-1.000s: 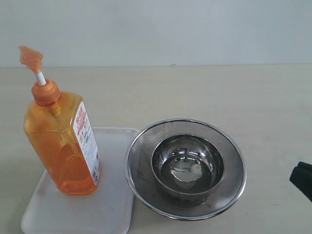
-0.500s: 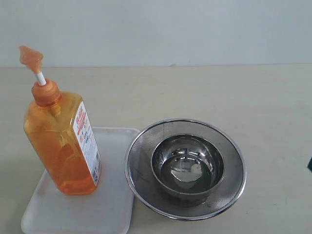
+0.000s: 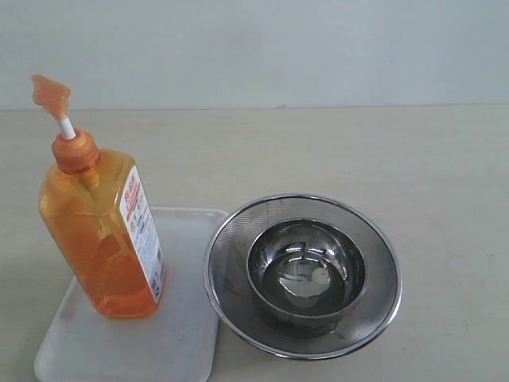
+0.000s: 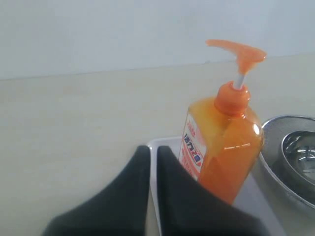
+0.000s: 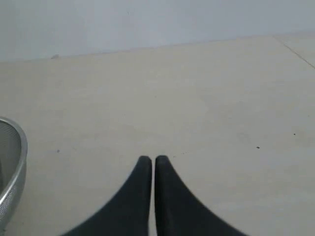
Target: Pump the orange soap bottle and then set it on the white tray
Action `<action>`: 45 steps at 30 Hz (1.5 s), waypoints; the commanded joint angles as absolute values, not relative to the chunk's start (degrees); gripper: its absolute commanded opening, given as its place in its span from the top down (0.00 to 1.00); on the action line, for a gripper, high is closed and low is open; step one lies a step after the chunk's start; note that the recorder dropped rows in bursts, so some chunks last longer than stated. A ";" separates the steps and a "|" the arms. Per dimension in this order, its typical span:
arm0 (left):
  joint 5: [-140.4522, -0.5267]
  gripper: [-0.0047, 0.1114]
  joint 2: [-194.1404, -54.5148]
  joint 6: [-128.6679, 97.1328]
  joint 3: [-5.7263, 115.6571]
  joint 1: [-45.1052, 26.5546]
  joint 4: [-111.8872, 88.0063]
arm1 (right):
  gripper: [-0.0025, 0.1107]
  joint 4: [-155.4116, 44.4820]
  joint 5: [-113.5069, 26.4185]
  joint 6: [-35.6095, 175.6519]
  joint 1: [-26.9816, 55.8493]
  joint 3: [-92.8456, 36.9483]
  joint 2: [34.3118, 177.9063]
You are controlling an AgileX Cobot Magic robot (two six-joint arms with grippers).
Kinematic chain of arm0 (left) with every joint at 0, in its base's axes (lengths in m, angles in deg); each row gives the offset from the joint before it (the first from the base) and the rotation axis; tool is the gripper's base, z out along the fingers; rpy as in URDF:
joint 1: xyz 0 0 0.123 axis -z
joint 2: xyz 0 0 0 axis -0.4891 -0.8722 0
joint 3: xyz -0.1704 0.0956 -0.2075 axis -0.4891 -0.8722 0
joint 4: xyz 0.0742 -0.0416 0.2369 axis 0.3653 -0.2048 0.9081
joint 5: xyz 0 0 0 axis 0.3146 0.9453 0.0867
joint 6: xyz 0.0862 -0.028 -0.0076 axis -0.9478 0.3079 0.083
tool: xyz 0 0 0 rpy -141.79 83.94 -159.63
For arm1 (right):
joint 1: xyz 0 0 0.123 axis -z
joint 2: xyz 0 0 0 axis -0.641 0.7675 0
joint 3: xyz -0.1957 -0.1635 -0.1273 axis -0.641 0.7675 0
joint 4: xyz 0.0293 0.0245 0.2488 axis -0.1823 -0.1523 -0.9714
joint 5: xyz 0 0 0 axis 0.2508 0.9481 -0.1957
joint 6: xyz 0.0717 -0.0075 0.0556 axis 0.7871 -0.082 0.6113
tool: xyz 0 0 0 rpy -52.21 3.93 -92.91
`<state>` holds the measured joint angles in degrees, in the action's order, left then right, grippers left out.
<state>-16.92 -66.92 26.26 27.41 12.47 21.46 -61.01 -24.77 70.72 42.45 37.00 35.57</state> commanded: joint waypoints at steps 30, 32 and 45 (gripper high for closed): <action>-17.55 0.92 -66.58 26.06 27.81 12.59 22.01 | 0.98 -61.33 -24.79 67.70 42.71 36.95 34.31; -17.55 0.92 -66.58 26.06 27.81 12.59 22.01 | 0.98 -61.33 -24.79 67.70 42.71 36.95 34.31; -40.95 0.92 -66.58 28.71 25.64 12.59 24.92 | 0.98 -61.33 -24.79 67.70 42.71 36.95 34.31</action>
